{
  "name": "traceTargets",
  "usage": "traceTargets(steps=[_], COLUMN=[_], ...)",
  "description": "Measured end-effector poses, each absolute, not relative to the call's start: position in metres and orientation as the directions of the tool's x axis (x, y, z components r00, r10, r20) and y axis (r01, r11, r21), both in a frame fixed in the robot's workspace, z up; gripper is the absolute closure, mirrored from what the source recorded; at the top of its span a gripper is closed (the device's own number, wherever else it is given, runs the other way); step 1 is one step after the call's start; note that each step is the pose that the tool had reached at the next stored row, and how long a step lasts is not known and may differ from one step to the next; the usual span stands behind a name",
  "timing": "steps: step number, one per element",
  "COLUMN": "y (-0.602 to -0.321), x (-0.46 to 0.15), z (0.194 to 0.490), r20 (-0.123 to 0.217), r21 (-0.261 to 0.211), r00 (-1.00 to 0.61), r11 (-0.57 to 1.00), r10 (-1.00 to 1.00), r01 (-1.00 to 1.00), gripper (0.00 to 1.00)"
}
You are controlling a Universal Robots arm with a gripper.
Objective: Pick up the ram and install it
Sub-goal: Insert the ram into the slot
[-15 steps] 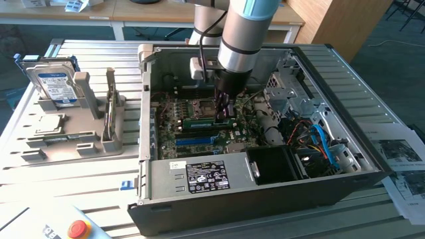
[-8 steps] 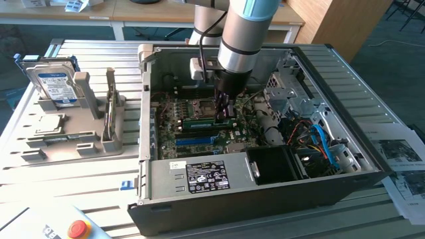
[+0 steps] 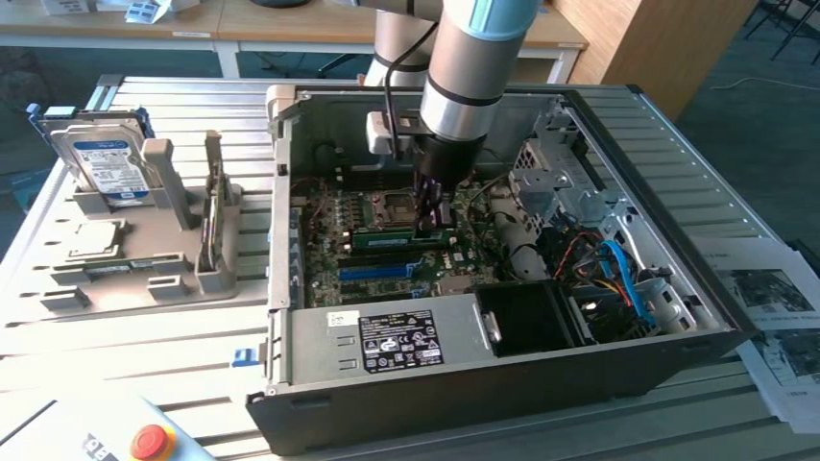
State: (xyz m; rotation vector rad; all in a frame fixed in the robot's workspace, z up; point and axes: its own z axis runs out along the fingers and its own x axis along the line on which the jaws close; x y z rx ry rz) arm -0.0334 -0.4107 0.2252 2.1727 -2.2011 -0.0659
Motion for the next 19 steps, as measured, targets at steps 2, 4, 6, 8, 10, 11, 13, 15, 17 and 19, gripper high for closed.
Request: traceTargets(steps=[2, 4, 6, 8, 10, 11, 13, 15, 17, 19], y=[-0.4107, -0.4107, -0.4107, -0.4107, -0.4107, -0.4107, -0.4107, -0.4107, -0.4107, -0.4107], x=[-0.0334, -0.0334, -0.0335, -0.0335, -0.0334, -0.0334, -0.0334, -0.0334, -0.0335, -0.0334], z=[0.2252, 0.2252, 0.2252, 0.2252, 0.2252, 0.2252, 0.2252, 0.2253, 0.2263, 0.2282], r20=[0.004, 0.004, 0.004, 0.004, 0.004, 0.004, 0.004, 0.004, 0.004, 0.004], r21=[0.064, 0.064, 0.064, 0.064, 0.064, 0.064, 0.064, 0.064, 0.064, 0.064], r00=[-0.013, -0.013, -0.013, -0.013, -0.013, -0.013, -0.013, -0.013, -0.013, -0.013], r11=[0.013, 0.013, 0.013, 0.013, 0.013, 0.013, 0.013, 0.013, 0.013, 0.013], r10=[-1.000, -1.000, -1.000, -1.000, -1.000, -1.000, -1.000, -1.000, -1.000, -1.000], r01=[-0.998, -0.998, -0.998, -0.998, -0.998, -0.998, -0.998, -0.998, -0.998, -0.998], gripper=[0.87, 0.75, 0.75, 0.75, 0.75, 0.75, 0.75, 0.75, 0.75, 0.75])
